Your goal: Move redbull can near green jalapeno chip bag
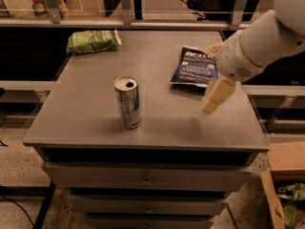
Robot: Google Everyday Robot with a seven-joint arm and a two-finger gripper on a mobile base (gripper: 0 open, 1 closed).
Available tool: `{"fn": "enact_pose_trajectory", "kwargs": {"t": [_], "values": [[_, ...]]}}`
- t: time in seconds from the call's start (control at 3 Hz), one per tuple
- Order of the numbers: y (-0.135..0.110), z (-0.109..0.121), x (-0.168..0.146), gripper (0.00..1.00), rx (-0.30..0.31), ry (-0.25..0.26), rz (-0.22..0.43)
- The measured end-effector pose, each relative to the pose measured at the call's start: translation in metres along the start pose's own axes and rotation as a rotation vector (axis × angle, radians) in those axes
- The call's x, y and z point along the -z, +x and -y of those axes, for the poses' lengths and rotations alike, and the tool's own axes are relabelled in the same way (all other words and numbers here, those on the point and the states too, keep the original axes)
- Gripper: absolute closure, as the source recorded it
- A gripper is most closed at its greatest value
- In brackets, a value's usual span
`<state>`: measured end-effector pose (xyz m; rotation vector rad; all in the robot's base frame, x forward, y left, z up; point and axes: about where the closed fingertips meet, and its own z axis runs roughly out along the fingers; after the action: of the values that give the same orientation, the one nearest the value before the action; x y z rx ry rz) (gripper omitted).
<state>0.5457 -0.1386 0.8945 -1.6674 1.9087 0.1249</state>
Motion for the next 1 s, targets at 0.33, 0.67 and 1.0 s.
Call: {"fn": "enact_pose_trajectory", "kwargs": {"t": [0.33, 0.67, 1.0], "values": [[-0.020, 0.023, -0.053, 0.00, 0.027, -0.050, 0.130], [-0.020, 0.023, -0.053, 0.00, 0.027, -0.050, 0.130], [-0.031, 0.013, -0.060, 0.00, 0.038, -0.107, 0.198]]}}
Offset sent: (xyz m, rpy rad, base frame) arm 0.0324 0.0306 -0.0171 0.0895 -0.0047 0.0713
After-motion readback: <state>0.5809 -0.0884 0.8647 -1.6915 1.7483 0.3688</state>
